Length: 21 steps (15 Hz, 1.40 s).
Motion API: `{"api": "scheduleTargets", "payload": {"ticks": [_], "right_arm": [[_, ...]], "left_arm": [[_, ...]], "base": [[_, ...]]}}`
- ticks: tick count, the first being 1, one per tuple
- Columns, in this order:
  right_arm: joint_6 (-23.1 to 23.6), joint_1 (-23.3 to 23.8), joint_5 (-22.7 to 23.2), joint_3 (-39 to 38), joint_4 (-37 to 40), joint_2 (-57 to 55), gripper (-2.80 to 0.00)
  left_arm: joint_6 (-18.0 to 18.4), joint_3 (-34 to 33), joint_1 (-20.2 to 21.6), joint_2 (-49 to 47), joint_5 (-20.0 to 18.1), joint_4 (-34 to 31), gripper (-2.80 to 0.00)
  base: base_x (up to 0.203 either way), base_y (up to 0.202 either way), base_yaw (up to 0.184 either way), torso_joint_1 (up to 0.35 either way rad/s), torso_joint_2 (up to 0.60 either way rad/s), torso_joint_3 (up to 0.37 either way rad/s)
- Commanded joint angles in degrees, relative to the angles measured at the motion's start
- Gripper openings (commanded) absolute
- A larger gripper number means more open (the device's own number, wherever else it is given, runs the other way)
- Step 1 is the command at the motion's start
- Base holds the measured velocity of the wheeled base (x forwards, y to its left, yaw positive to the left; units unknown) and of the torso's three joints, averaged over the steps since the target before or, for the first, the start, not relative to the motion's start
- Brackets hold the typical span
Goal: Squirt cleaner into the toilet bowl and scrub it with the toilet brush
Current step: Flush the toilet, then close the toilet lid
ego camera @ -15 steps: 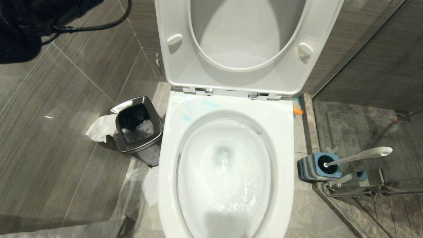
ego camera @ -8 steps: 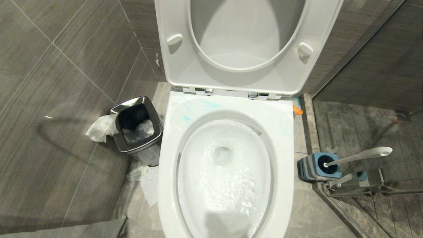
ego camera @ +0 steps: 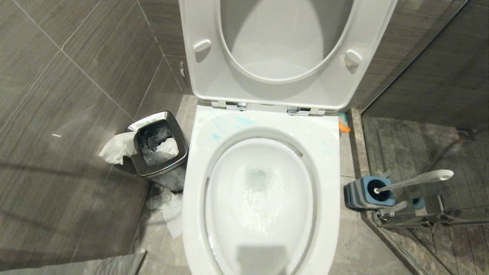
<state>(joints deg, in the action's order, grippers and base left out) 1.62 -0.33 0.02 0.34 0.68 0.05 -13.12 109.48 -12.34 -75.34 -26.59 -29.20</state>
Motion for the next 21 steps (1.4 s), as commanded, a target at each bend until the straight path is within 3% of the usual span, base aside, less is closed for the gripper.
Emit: {"api": "scheduleTargets", "payload": {"ticks": [1,5,9,14,16,17,20,21], "right_arm": [[0.0,0.0,0.0,0.0,0.0,0.0,-2.80],[0.0,0.0,0.0,0.0,0.0,0.0,-2.80],[0.0,0.0,0.1,0.0,0.0,0.0,-2.80],[0.0,0.0,0.0,0.0,0.0,0.0,-2.80],[0.0,0.0,0.0,0.0,0.0,0.0,-2.80],[0.0,0.0,0.0,0.0,0.0,0.0,-2.80],[0.0,0.0,0.0,0.0,0.0,0.0,-2.80],[0.0,0.0,0.1,0.0,0.0,0.0,-2.80]], "left_arm": [[-0.3,-5.1,-0.4,4.2,-2.1,-5.7,-2.80],[-0.7,-16.8,-0.1,7.4,-4.8,-3.9,-2.80],[-0.3,-28.2,1.4,10.7,-4.9,8.2,-2.80],[-0.7,-28.8,1.8,9.6,-5.1,10.7,-2.80],[-0.7,-28.7,2.3,6.9,-5.4,15.4,-2.80],[-0.8,-28.7,3.2,5.1,-6.3,18.4,-2.80],[-0.9,-26.7,9.7,0.5,-18.0,22.0,-2.80],[-1.0,-25.1,11.0,-1.0,-20.3,22.1,-2.80]], "base": [[0.000,0.000,0.000,0.000,0.00,0.000],[0.000,0.000,0.000,0.000,0.00,0.000],[0.000,0.000,0.000,0.000,0.00,0.000],[0.000,0.000,0.000,0.000,0.00,0.000],[0.000,0.000,0.000,0.000,0.00,0.000],[0.000,0.000,0.000,0.000,0.00,0.000],[0.000,0.000,0.000,0.000,0.00,0.000],[0.000,0.000,0.000,0.000,0.00,0.000]]}}
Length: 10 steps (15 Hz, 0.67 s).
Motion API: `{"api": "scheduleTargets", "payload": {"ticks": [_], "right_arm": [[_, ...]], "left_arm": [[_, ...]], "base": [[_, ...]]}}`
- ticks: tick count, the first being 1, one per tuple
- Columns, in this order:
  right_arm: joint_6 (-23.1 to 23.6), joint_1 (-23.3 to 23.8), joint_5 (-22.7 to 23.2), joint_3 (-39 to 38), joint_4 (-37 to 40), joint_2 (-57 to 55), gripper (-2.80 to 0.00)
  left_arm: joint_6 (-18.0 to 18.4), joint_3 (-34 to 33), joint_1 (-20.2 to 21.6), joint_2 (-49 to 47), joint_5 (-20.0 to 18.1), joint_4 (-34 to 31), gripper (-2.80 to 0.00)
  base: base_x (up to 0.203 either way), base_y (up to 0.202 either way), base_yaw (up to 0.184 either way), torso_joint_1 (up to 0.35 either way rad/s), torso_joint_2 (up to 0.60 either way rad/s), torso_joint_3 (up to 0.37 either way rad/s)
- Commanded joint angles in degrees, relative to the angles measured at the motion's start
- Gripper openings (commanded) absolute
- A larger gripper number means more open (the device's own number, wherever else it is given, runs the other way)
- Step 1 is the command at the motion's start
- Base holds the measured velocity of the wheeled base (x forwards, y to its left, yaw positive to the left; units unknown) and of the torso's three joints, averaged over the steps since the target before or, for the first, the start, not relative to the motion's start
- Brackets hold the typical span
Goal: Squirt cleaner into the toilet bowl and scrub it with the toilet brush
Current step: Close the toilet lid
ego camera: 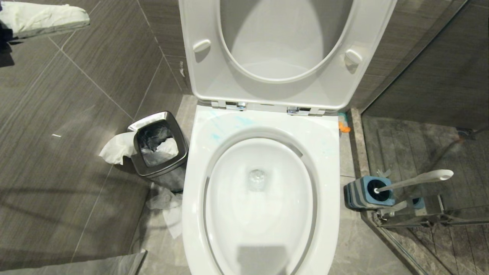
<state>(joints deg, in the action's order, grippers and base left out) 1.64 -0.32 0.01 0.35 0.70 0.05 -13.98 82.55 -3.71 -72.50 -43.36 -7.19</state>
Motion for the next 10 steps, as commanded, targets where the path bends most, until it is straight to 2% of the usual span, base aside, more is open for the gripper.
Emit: {"api": "scheduleTargets", "payload": {"ticks": [1,6,10], "right_arm": [[0.0,0.0,0.0,0.0,0.0,0.0,-2.80],[0.0,0.0,0.0,0.0,0.0,0.0,-2.80],[0.0,0.0,0.0,0.0,0.0,0.0,-2.80]], "left_arm": [[-0.2,3.4,2.8,-5.2,-5.2,0.1,-2.80],[0.5,3.9,2.5,-8.0,-7.0,1.0,-2.80],[4.3,5.8,6.4,-14.7,-7.0,8.9,-2.80]], "base": [[0.000,0.000,0.000,0.000,0.00,0.000],[0.000,0.000,0.000,0.000,0.00,0.000],[0.000,0.000,0.000,0.000,0.00,0.000]]}}
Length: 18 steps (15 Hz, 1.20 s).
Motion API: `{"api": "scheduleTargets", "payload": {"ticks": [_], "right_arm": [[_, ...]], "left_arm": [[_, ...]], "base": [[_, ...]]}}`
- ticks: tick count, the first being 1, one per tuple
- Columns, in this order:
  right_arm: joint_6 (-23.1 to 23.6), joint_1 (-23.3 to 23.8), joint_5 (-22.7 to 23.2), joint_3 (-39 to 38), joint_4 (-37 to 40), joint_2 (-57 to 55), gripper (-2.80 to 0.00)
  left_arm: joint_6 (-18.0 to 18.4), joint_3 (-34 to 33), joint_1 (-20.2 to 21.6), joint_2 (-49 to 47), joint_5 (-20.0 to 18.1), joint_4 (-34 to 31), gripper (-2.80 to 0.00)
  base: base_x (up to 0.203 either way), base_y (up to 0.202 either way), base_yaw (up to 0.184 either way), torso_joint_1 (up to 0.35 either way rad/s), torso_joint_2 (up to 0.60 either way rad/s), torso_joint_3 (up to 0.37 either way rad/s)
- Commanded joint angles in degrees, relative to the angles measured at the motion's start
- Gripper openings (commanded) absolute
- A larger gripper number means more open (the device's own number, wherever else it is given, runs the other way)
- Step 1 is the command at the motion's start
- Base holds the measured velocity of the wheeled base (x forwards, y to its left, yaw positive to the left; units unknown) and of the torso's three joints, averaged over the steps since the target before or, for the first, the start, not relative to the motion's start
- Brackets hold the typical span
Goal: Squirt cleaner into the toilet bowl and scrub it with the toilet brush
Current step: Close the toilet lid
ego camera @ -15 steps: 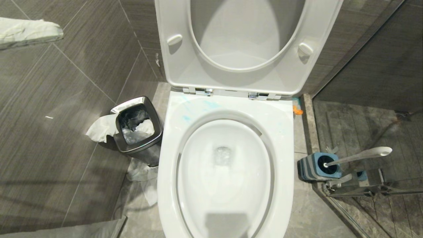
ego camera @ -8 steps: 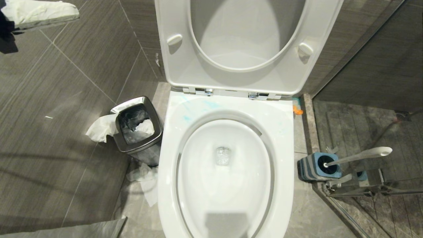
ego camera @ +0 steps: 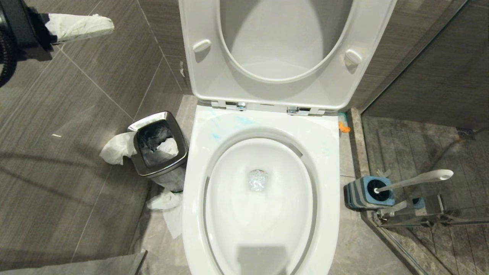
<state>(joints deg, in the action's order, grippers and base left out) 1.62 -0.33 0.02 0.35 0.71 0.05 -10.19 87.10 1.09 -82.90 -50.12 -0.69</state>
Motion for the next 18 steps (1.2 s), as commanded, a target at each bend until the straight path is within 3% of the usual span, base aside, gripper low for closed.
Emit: {"api": "scheduleTargets", "payload": {"ticks": [1,5,9,18], "right_arm": [[0.0,0.0,0.0,0.0,0.0,0.0,-2.80],[0.0,0.0,0.1,0.0,0.0,0.0,-2.80],[0.0,0.0,0.1,0.0,0.0,0.0,-2.80],[0.0,0.0,0.0,0.0,0.0,0.0,-2.80]], "left_arm": [[1.3,3.3,3.1,-6.2,-0.3,3.8,-2.80],[-0.1,6.3,6.5,-8.6,-1.1,4.4,-2.80],[-0.9,8.3,11.1,-10.6,-9.6,5.2,-2.80],[-1.8,8.9,11.4,-10.9,-10.2,4.8,-2.80]], "base": [[0.000,0.000,0.000,0.000,0.00,0.000],[0.000,0.000,0.000,0.000,0.00,0.000],[0.000,0.000,0.000,0.000,0.00,0.000],[0.000,0.000,0.000,0.000,0.00,0.000]]}}
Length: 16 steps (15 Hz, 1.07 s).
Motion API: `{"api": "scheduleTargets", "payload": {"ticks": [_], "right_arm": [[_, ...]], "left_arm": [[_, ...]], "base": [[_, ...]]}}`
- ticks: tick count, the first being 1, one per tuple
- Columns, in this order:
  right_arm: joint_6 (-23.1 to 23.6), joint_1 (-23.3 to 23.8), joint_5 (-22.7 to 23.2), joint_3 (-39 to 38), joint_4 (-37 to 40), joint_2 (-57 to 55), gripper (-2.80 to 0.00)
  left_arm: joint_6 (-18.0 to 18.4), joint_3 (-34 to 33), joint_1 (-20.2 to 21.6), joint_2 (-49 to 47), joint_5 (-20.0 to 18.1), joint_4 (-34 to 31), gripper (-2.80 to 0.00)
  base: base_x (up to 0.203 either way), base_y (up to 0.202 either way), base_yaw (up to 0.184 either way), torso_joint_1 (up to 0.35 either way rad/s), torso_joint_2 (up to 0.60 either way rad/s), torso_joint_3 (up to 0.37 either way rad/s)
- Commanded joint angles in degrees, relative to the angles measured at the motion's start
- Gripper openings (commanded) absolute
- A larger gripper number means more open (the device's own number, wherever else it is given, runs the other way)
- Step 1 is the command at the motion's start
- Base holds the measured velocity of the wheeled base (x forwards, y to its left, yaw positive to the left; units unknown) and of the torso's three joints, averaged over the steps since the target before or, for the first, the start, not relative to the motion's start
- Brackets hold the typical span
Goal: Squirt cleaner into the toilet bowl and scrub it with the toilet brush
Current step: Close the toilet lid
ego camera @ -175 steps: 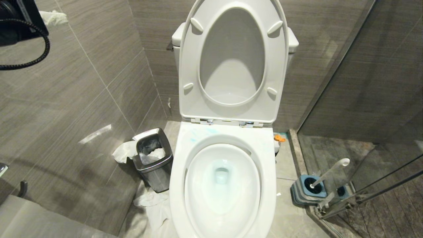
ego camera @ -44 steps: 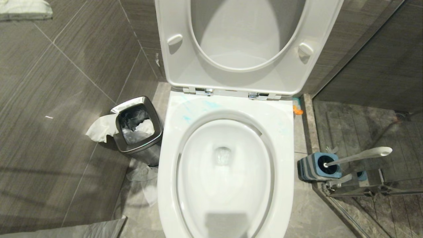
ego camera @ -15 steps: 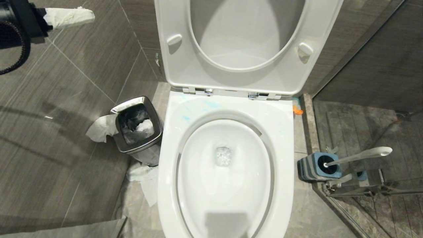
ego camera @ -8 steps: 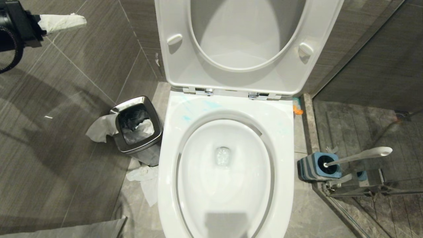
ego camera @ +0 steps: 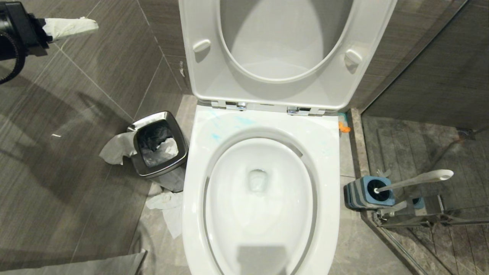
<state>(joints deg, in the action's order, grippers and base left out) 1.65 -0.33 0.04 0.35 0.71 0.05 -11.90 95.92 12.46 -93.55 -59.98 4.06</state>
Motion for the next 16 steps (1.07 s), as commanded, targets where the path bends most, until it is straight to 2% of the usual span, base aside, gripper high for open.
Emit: {"api": "scheduleTargets", "payload": {"ticks": [1,5,8,11,12,16], "right_arm": [[0.0,0.0,0.0,0.0,0.0,0.0,-2.80],[0.0,0.0,0.0,0.0,0.0,0.0,-2.80],[0.0,0.0,0.0,0.0,0.0,0.0,-2.80],[0.0,0.0,0.0,0.0,0.0,0.0,-2.80],[0.0,0.0,0.0,0.0,0.0,0.0,-2.80],[0.0,0.0,0.0,0.0,0.0,0.0,-2.80]], "left_arm": [[-0.1,0.1,0.0,-0.3,-0.4,0.1,-2.80],[-1.8,0.7,0.0,-2.3,-3.2,0.6,-2.80],[-1.6,2.8,-0.1,-6.1,-3.2,2.6,-2.80],[-2.3,4.4,-1.7,-13.0,-3.4,13.3,-2.80],[-4.1,4.8,-2.9,-14.6,-3.5,17.7,-2.80],[-11.2,8.0,-6.5,-19.1,-3.3,26.6,-2.80]], "base": [[0.000,0.000,0.000,0.000,0.00,0.000],[0.000,0.000,0.000,0.000,0.00,0.000],[0.000,0.000,0.000,0.000,0.00,0.000],[0.000,0.000,0.000,0.000,0.00,0.000],[0.000,0.000,0.000,0.000,0.00,0.000],[0.000,0.000,0.000,0.000,0.00,0.000]]}}
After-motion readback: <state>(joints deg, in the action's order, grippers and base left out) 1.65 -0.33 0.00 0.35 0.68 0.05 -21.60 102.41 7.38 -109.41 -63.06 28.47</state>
